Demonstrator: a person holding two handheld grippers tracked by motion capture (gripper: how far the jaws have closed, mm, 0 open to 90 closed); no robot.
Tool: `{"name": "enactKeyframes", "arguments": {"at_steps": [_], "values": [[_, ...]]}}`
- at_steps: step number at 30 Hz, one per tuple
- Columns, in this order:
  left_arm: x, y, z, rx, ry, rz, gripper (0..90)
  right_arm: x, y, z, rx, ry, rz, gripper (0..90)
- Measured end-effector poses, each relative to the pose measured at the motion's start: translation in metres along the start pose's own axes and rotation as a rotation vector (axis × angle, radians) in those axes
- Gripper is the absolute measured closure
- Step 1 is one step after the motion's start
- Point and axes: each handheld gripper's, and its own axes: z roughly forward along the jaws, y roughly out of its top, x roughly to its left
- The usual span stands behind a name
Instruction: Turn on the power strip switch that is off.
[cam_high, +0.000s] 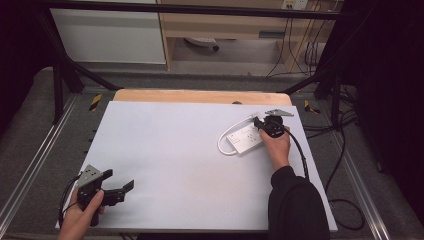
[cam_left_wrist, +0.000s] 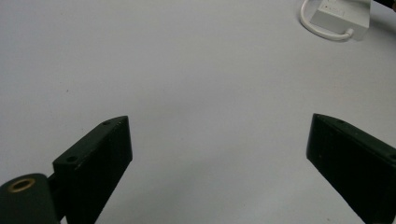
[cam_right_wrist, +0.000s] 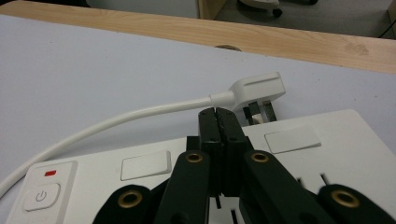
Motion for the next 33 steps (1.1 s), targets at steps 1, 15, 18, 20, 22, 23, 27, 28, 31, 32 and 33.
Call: {"name": "enactKeyframes", "arguments": {"at_steps": [1,15,18,20,22,23,27,28,31,32,33], "values": [[0.0,0.0,0.0,0.0,0.0,0.0,6.8,0.0003,-0.0004,0.0004,0.0,0.0,-0.001,90.0],[0.0002,0.0001,0.0001,-0.003,-0.001,0.001,6.8,0.0036,-0.0027,0.0031,0.007,0.006,-0.008,90.0],[0.0002,0.0001,0.0,-0.003,-0.001,0.0,6.9,0.0044,-0.0035,0.0033,0.013,0.009,-0.007,90.0],[0.0001,0.0001,0.0,-0.003,-0.002,-0.001,6.8,0.0044,-0.0038,0.0036,0.011,0.006,-0.01,90.0],[0.0002,0.0001,0.0,-0.003,-0.001,0.0,6.8,0.0045,-0.0041,0.0035,0.014,0.008,-0.011,90.0],[0.0002,0.0001,0.0,-0.003,-0.001,0.0,6.8,0.0046,-0.0043,0.0036,0.016,0.008,-0.011,90.0],[0.0002,0.0001,0.0,-0.003,-0.001,0.0,6.8,0.0048,-0.0052,0.0041,0.012,0.009,-0.009,90.0],[0.0001,0.0,0.0,-0.003,-0.002,-0.001,6.9,0.0048,-0.0056,0.004,0.01,0.01,-0.004,90.0],[0.0001,0.0001,0.0001,-0.003,0.0,0.0,6.9,0.0042,-0.0063,0.0037,0.008,0.008,-0.004,90.0],[0.0,0.0001,0.0001,-0.003,0.0,0.0,6.9,0.0041,-0.0063,0.0036,0.008,0.008,-0.005,90.0],[0.0,0.0001,0.0,-0.003,0.0,0.0,6.8,0.0038,-0.0064,0.0037,0.007,0.007,-0.007,90.0]]}}
